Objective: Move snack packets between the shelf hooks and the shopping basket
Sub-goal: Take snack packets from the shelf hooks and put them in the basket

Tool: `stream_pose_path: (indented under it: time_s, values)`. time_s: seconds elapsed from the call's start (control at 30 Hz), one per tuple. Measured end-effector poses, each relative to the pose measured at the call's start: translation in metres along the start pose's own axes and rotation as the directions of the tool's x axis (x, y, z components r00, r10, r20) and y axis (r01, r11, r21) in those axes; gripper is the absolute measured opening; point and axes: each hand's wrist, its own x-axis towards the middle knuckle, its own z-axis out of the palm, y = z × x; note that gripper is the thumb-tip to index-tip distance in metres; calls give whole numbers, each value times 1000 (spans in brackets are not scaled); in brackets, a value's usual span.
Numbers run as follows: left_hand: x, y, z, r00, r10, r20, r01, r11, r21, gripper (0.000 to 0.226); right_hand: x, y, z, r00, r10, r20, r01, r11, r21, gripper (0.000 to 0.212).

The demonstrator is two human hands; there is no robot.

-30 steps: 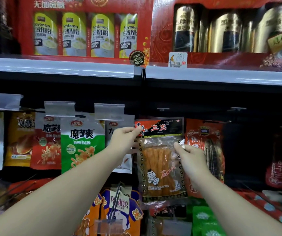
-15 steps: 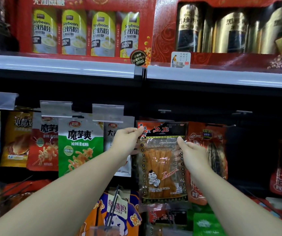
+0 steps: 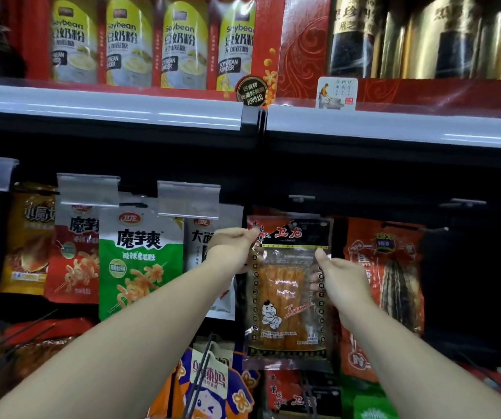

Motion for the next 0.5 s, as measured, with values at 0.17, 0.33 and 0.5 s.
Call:
stream_pose_path:
  time_s: [0.17,0.33,0.5]
  values:
    - [10,-9,-2,994,109,13,-109,980,164,23,10,7,2,997,-62,-49,54,987,-153,44]
    - [-1,-13,-35,965,246,93,-263,893,364,22,-1,2,-5,970,-192,-147,125,918,-376,35]
    - [-33,-9,-97,928,303,217,-357,555,751,22,-44,-16,1,873,-475,113,344,434,-833,37]
